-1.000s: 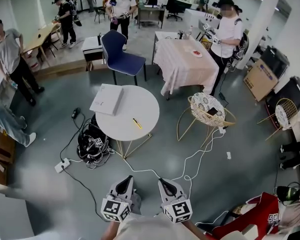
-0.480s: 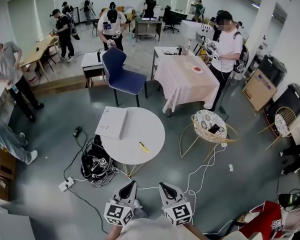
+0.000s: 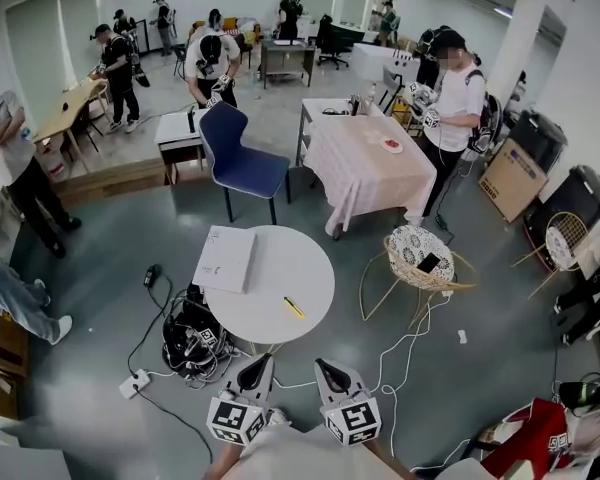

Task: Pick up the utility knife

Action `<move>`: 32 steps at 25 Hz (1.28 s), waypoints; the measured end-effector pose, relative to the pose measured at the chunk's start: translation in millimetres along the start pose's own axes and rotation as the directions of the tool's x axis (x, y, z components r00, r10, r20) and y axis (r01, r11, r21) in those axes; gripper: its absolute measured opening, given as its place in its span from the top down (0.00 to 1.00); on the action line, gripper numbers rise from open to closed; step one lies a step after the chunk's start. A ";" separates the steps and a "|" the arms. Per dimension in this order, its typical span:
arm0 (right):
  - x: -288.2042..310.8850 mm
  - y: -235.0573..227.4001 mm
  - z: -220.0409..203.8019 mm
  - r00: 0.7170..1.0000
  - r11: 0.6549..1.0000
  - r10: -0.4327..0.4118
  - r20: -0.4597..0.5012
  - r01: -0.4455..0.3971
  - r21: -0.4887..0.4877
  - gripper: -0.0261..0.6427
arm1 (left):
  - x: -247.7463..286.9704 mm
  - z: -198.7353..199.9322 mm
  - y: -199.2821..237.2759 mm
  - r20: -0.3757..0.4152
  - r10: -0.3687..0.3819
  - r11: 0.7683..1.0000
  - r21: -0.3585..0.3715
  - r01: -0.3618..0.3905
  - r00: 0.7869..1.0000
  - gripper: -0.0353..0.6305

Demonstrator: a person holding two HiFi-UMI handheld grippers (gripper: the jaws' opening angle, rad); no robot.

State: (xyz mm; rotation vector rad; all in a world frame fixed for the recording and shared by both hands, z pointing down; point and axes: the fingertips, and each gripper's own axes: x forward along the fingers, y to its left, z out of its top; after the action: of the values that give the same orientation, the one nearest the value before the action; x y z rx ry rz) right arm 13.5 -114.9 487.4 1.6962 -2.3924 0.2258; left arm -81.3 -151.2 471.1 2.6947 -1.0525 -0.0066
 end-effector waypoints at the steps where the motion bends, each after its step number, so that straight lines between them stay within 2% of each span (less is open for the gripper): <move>1: 2.7 -0.2 0.5 1.000 1.000 -0.004 -0.002 0.004 0.001 0.94 | 1.9 1.5 2.4 0.001 -0.005 1.000 -0.001 0.005 1.000 0.93; 9: 12.3 3.1 -8.4 1.000 1.000 -0.008 -0.008 0.008 0.004 0.94 | 5.3 -3.6 10.2 -0.002 -0.018 1.000 0.003 0.018 1.000 0.93; 19: 26.2 3.3 -7.4 1.000 1.000 0.016 -0.012 -0.016 0.002 0.94 | 5.9 -6.0 20.6 -0.011 0.006 1.000 0.011 -0.006 1.000 0.93; 32: 64.0 -40.9 2.3 0.999 0.999 0.045 0.006 -0.045 -0.014 0.94 | 43.7 0.0 44.8 0.000 0.073 0.997 0.017 -0.073 0.997 0.93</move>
State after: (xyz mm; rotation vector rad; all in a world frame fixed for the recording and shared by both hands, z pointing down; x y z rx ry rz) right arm 31.4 -187.4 501.5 1.6410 -2.4324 0.2104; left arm -78.9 -212.1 485.2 2.6691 -1.1555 0.0161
